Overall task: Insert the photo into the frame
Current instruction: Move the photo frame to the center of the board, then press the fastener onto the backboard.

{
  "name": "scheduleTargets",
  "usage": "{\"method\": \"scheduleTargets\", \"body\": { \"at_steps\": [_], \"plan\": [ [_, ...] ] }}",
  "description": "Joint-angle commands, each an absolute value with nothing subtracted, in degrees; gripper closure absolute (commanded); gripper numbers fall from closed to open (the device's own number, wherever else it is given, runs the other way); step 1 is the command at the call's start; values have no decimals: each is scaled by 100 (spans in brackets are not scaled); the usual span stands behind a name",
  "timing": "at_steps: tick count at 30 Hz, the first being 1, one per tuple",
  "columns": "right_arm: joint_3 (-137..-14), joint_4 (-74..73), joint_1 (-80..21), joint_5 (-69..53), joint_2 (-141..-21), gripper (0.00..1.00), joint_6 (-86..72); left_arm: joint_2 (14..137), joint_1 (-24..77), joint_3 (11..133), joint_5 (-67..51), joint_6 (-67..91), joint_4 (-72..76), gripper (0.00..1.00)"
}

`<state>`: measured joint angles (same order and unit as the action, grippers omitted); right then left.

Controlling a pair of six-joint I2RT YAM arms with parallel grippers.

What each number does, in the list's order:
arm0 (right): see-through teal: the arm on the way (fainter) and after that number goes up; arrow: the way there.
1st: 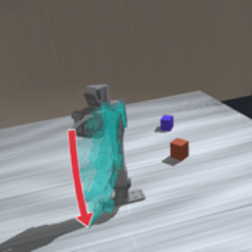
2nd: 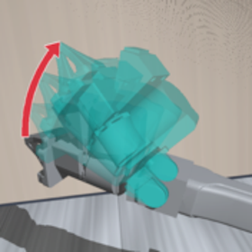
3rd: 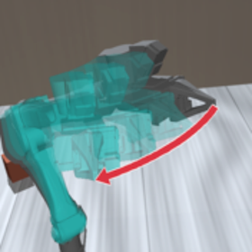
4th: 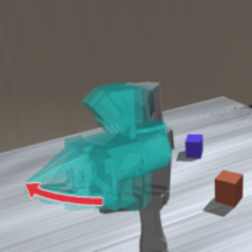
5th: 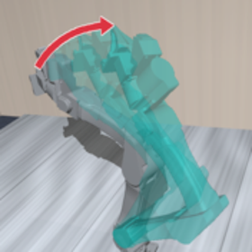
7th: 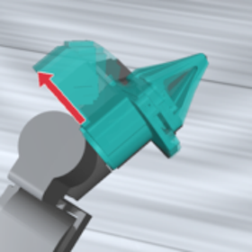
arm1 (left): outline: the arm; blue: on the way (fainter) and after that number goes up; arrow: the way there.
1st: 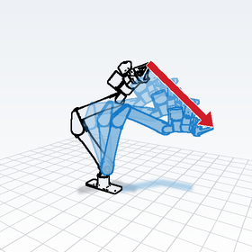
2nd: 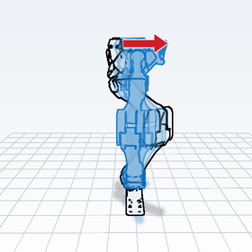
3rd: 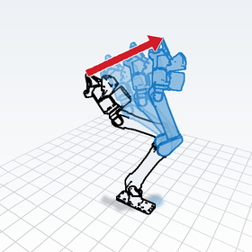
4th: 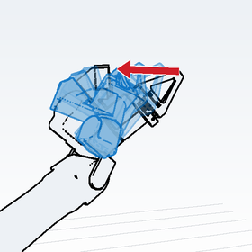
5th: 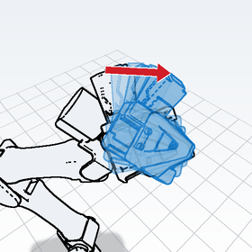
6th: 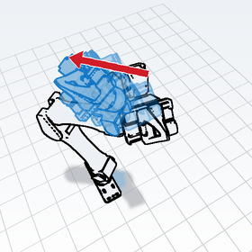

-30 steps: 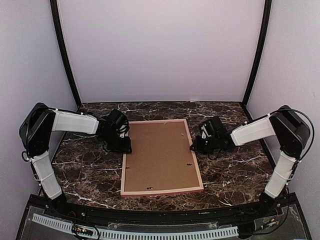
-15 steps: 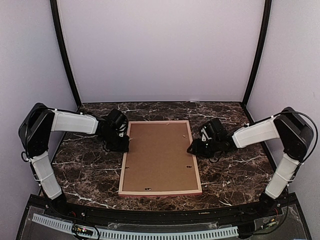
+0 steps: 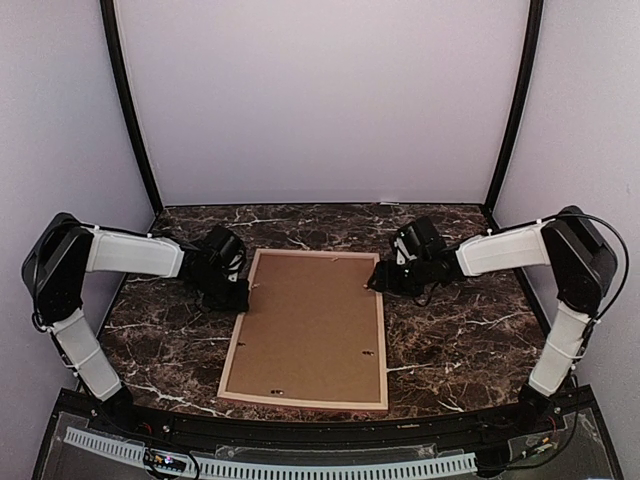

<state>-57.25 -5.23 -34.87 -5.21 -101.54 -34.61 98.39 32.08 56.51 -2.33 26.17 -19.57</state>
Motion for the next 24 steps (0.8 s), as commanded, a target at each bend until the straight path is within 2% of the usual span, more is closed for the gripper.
{"method": "scheduleTargets", "body": {
  "at_steps": [1, 24],
  "plan": [
    [-6152, -774, -3454, -582, -10524, 30, -3142, 9535, 3296, 5422, -344, 2644, -2313, 93],
    [-6577, -1377, -3480, -295, -10975, 39, -2592, 9728, 3446, 5480, -406, 2874, -2260, 93]
  ]
}}
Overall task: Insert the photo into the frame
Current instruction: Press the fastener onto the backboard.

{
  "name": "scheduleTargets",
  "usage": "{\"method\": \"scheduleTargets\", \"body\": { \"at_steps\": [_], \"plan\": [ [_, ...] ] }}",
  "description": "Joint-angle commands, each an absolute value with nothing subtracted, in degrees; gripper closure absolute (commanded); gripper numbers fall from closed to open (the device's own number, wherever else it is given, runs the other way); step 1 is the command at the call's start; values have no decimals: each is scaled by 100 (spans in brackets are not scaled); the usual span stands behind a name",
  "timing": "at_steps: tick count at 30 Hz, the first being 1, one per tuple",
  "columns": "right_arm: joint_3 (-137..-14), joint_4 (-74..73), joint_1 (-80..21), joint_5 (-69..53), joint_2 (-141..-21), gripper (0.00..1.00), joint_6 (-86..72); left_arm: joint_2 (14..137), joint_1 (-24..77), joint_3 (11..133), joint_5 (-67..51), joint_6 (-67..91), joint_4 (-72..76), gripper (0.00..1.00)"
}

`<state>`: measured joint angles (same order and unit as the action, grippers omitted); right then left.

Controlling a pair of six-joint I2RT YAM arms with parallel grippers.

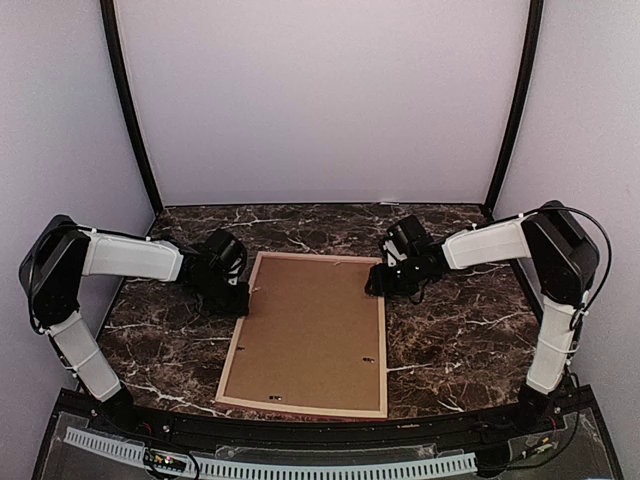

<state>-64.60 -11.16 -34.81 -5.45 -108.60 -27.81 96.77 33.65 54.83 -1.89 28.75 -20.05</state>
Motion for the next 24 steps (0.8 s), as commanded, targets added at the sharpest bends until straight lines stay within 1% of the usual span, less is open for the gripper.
{"method": "scheduleTargets", "body": {
  "at_steps": [1, 10, 13, 18, 24],
  "plan": [
    [-6601, -1391, -3480, -269, -10989, 40, -2569, 9729, 3450, 5482, -411, 2874, -2259, 93],
    [-6762, -1548, -3516, -93, -11123, 42, -2501, 9761, 3446, 5480, -404, 2883, -2254, 94],
    [-6785, -1566, -3515, -77, -11144, 47, -2507, 9782, 3454, 5490, -422, 2875, -2252, 94],
    [-6777, -1620, -3516, -85, -11145, 60, -2534, 9802, 3454, 5502, -423, 2864, -2259, 94],
    [-6781, -1653, -3501, -300, -11162, 66, -2475, 9802, 3453, 5502, -422, 2865, -2257, 94]
  ]
}}
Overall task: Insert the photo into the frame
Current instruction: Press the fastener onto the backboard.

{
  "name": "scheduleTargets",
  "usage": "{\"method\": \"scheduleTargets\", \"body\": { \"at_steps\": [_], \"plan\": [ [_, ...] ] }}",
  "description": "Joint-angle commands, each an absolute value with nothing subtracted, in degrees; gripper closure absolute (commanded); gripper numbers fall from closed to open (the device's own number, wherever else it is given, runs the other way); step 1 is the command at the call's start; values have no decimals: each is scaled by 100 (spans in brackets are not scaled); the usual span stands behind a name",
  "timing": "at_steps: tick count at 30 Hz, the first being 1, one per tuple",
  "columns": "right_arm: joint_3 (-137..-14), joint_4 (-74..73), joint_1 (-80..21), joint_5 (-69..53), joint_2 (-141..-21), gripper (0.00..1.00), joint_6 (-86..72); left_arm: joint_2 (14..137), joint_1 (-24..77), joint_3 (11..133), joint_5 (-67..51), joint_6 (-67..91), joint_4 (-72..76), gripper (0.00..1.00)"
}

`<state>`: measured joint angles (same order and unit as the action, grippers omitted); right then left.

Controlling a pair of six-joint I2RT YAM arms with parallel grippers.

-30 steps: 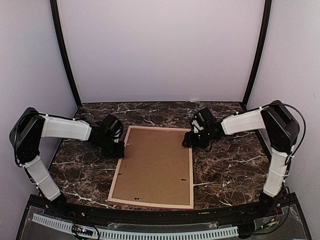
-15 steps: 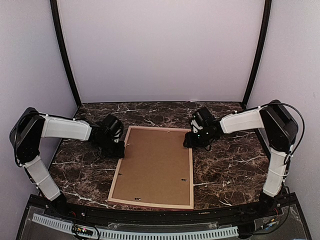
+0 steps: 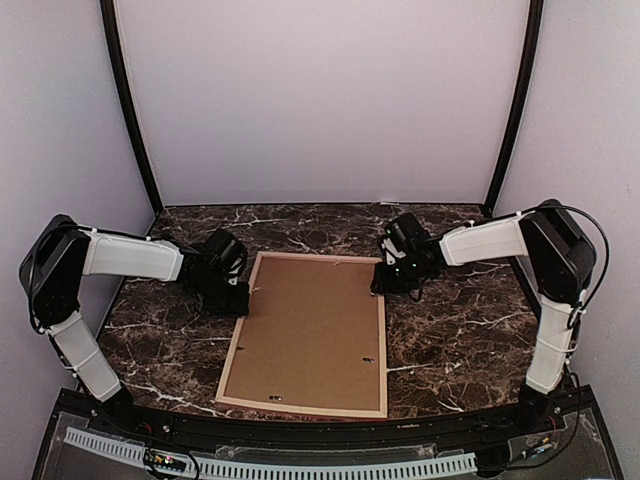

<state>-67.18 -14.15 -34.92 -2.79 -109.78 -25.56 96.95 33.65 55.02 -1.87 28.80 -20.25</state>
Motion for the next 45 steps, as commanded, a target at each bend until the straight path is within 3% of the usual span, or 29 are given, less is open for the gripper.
{"method": "scheduleTargets", "body": {
  "at_steps": [1, 15, 25, 37, 45],
  "plan": [
    [-6797, -1680, -3494, -342, -11182, 67, -2444, 9800, 3454, 5502, -426, 2865, -2258, 94],
    [-7094, -2311, -3269, -1354, -11447, 76, -1640, 9806, 3454, 5498, -425, 2893, -2250, 94],
    [-7168, -2066, -2946, -2169, -11377, 59, -1938, 9825, 3454, 5478, -383, 3056, -2225, 94],
    [-7310, -2282, -3099, -1406, -11504, 57, -2187, 9893, 3454, 5558, -425, 3050, -2207, 94],
    [-7561, -2619, -3328, -774, -11699, 63, -2139, 9939, 3454, 5572, -426, 3041, -2217, 94]
  ]
}}
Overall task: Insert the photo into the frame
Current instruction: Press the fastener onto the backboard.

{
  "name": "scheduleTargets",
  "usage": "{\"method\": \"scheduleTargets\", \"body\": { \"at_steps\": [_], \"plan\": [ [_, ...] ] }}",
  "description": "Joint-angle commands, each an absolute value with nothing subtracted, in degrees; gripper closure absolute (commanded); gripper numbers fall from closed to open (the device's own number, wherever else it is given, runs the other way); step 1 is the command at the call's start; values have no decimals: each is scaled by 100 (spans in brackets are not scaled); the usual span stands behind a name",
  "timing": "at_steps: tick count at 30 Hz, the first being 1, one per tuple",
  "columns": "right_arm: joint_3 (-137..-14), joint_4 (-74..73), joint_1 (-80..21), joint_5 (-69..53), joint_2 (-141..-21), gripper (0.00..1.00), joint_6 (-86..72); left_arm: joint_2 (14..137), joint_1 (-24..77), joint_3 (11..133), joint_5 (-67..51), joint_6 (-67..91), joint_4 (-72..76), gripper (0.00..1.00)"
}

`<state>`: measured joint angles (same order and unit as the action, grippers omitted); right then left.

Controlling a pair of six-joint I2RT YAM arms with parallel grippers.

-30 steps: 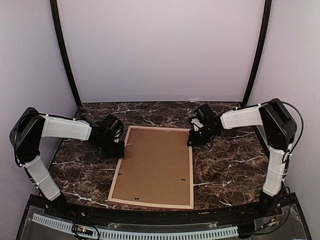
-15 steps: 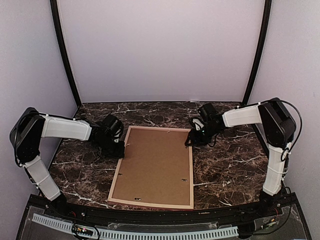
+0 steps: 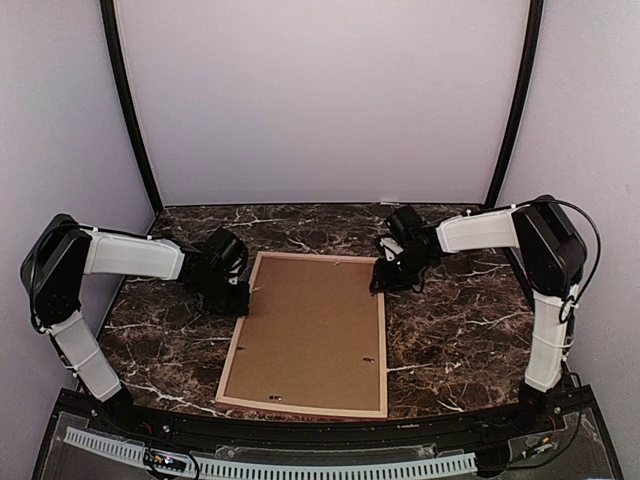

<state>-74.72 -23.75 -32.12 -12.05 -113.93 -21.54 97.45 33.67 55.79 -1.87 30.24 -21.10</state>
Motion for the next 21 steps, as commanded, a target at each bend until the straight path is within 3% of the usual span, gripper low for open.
{"method": "scheduleTargets", "body": {
  "at_steps": [1, 12, 21],
  "plan": [
    [-7560, -2636, -3324, -754, -11707, 64, -2128, 9940, 3454, 5572, -429, 3041, -2220, 94],
    [-7609, -2712, -3305, -1193, -11717, 74, -1676, 9943, 3454, 5565, -410, 3018, -2239, 94],
    [-7616, -2938, -3054, -2034, -11749, 73, -963, 9932, 3454, 5537, -394, 3039, -2217, 94]
  ]
}}
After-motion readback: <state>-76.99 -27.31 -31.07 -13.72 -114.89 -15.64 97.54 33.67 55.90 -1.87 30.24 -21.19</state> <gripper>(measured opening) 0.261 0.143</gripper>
